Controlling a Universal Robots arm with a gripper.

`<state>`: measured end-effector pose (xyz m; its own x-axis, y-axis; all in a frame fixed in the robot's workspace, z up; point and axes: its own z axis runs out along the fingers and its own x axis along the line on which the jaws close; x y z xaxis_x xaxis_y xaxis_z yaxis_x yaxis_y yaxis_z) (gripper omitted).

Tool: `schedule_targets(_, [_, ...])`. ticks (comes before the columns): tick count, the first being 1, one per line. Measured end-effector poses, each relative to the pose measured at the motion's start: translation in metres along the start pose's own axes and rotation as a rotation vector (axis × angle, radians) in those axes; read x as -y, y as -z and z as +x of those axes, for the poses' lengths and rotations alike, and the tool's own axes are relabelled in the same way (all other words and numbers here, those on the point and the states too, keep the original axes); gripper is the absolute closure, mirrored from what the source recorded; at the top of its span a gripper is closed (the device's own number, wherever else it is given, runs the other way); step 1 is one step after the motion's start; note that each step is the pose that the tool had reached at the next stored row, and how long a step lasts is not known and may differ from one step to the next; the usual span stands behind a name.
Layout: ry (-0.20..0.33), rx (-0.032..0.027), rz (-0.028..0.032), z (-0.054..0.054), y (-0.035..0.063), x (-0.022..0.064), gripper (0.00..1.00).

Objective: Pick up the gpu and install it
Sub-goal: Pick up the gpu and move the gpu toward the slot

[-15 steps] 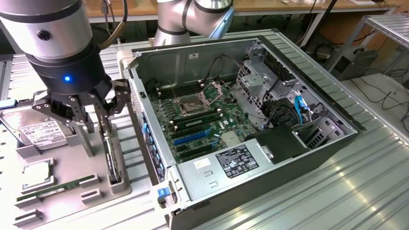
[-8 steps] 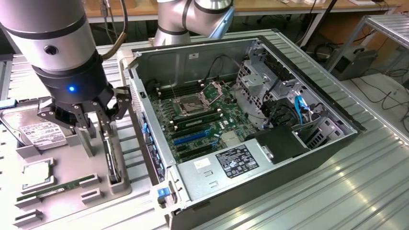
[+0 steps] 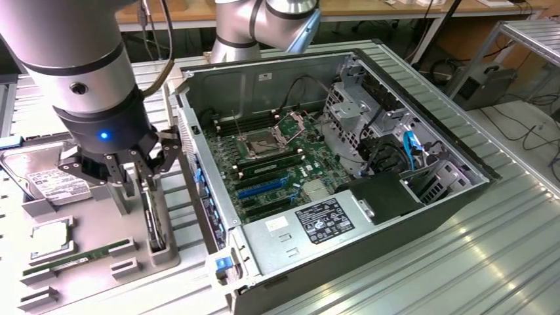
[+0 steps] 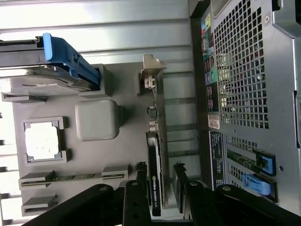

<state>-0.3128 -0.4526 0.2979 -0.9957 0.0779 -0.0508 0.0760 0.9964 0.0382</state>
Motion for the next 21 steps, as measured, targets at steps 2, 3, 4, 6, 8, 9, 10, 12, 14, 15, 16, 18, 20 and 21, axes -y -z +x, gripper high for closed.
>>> schedule_targets(2, [0.000,-0.0021,0.0002,0.000,-0.0039,0.0002,0.64])
schedule_targets(3, [0.000,-0.0031,0.0002,0.000,-0.0058,0.0003,0.64])
schedule_targets(4, [0.000,-0.0041,0.0003,0.000,-0.0077,0.0003,0.64])
schedule_targets(6, [0.000,-0.0056,0.0005,0.001,-0.0113,0.0005,0.64])
schedule_targets(8, [0.001,-0.0065,0.0005,0.001,-0.0162,0.0007,0.64])
schedule_targets(9, [0.001,-0.0068,0.0005,0.001,-0.0193,0.0008,0.64])
schedule_targets(10, [0.002,-0.0069,0.0005,0.001,-0.0213,0.0009,0.64])
schedule_targets(12, [0.004,-0.0074,0.0004,0.001,-0.0263,0.0010,0.64])
schedule_targets(14, [0.006,-0.0079,0.0004,0.001,-0.0303,0.0011,0.64])
schedule_targets(15, [0.006,-0.0082,0.0003,0.001,-0.0322,0.0011,0.64])
schedule_targets(16, [0.007,-0.0088,0.0003,0.001,-0.0349,0.0012,0.64])
schedule_targets(18, [0.009,-0.0099,0.0003,0.001,-0.0380,0.0011,0.64])
schedule_targets(20, [0.011,-0.0116,0.0001,0.001,-0.0411,0.0008,0.64])
schedule_targets(21, [0.012,-0.0122,0.0000,0.001,-0.0420,0.0006,0.64])
